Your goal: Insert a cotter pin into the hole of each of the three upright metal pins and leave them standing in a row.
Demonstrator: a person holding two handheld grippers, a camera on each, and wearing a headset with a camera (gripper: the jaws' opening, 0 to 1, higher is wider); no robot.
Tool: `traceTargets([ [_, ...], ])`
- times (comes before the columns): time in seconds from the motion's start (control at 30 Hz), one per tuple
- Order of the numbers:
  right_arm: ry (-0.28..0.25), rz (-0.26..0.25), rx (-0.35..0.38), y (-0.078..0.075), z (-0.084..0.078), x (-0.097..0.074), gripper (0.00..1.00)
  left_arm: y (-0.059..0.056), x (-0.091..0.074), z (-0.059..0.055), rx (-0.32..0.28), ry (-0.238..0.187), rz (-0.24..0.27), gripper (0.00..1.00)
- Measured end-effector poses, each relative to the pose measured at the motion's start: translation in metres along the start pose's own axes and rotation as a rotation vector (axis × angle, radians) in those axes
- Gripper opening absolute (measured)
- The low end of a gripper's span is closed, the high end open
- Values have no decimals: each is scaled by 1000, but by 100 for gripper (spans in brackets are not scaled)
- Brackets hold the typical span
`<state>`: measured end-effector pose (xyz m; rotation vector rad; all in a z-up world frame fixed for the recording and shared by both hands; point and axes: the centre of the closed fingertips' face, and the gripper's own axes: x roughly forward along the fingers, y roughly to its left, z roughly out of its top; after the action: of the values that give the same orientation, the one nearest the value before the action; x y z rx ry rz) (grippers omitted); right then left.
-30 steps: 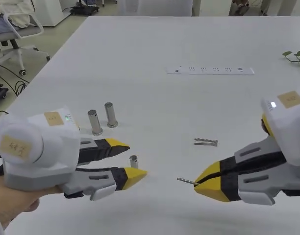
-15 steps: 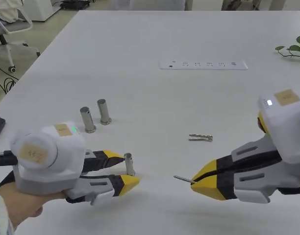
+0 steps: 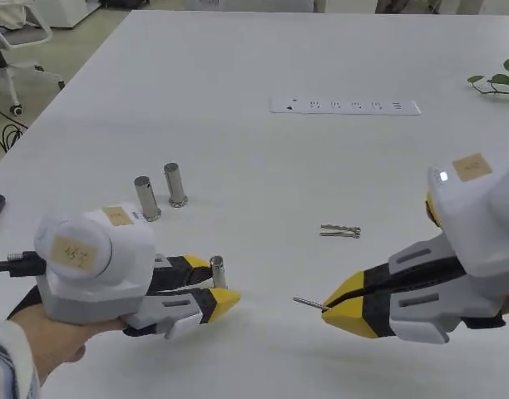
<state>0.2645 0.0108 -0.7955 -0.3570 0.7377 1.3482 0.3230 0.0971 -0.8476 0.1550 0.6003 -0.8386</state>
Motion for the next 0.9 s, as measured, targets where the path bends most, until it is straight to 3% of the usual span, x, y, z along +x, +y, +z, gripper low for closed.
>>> traceTargets([
  [0.4,27,-13,6,-5,5,12,2,4,0,-1,-7,-5,22,16],
  [0.9,51,-18,-43,-15,24,33,2,9,-3,-3,-18,-2,62,8],
])
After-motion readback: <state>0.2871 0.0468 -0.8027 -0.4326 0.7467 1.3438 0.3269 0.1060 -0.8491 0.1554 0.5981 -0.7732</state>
